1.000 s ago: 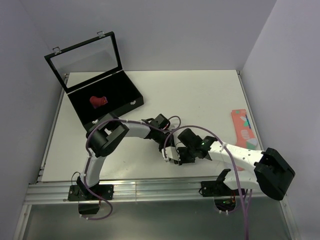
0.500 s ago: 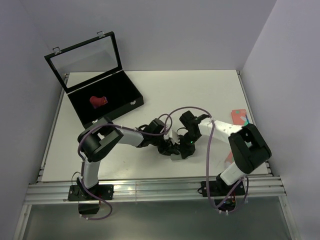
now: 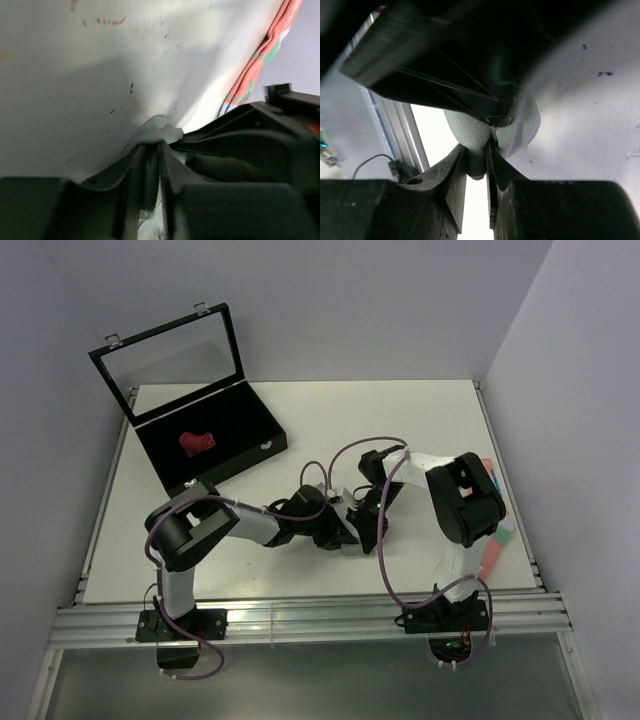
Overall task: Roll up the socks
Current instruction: Roll the sock at the center of the board.
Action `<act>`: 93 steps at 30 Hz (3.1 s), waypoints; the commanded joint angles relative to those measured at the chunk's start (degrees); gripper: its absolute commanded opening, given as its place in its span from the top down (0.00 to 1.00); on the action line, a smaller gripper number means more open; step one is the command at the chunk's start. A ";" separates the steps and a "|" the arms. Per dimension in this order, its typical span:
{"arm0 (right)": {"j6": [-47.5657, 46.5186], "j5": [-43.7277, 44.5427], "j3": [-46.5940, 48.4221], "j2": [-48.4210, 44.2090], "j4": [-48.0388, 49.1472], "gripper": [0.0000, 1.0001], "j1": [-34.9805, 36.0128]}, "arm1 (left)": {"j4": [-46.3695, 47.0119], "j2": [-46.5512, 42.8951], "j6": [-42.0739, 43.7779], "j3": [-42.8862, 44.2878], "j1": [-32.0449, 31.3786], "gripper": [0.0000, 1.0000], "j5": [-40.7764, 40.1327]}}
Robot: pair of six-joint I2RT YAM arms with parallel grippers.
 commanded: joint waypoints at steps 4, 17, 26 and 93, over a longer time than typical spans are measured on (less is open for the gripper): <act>7.80 6.83 2.62 5.03 2.25 0.77 -0.05 | 0.19 -5.34 7.57 -6.19 -0.60 0.66 -18.97; 13.70 6.39 4.38 8.29 3.39 0.78 -0.05 | 2.74 -21.17 5.64 -17.70 -4.54 0.59 -33.19; 17.74 6.31 4.56 9.95 5.32 0.78 -0.05 | 8.98 -17.50 -6.66 -17.80 -16.58 0.55 -43.49; 3.07 -15.22 14.57 12.95 -17.88 0.79 -3.83 | 23.84 9.14 -40.33 -12.17 -27.93 0.50 -61.25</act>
